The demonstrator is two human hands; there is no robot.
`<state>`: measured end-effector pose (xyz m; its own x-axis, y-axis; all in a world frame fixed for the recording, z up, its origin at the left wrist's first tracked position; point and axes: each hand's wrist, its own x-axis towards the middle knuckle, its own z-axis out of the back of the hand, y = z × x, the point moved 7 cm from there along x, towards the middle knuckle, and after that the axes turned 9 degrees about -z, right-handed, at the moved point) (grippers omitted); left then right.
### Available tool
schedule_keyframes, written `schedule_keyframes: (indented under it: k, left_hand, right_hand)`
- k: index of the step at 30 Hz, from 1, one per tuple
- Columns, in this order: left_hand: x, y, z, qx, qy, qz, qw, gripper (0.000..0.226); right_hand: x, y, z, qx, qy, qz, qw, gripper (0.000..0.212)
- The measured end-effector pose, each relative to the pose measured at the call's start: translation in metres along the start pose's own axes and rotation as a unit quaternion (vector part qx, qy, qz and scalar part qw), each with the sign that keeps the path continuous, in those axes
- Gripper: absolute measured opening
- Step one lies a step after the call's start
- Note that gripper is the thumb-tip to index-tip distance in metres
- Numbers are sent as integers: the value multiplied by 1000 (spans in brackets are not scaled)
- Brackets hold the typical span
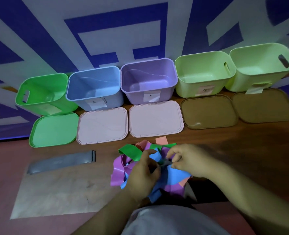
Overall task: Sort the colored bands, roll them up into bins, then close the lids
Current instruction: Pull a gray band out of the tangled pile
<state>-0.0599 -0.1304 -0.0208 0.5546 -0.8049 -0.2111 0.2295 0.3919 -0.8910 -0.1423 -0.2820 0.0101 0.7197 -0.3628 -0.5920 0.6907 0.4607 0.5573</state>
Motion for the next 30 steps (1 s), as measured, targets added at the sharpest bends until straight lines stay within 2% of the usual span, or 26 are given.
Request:
schedule_keyframes:
  k: [3,10,14,18,24,30]
  left_hand:
    - [5,-5,25,-29,-22,7,999,50]
    - [6,-18,78,-23,-15,-2,1000,32]
    - [3,-24,112,41,-21,-10,999,32]
    - [0,-13,140,110,-8,11,994,19]
    - [-12,11,193,77,-65,57,993,30]
    - [-28,35,239,21,-106,83,991,16]
  right_hand:
    - [1,10,2,-5,-2,29,1000,24]
    - [18,44,-6,18,16,88,996,25]
    - [33,64,-16,14,30,117,993,25]
    - [47,80,-32,12,40,122,992,24]
    - [58,114,-57,59,80,122,987,29]
    - [74,163,-72,32,129,131,982,28]
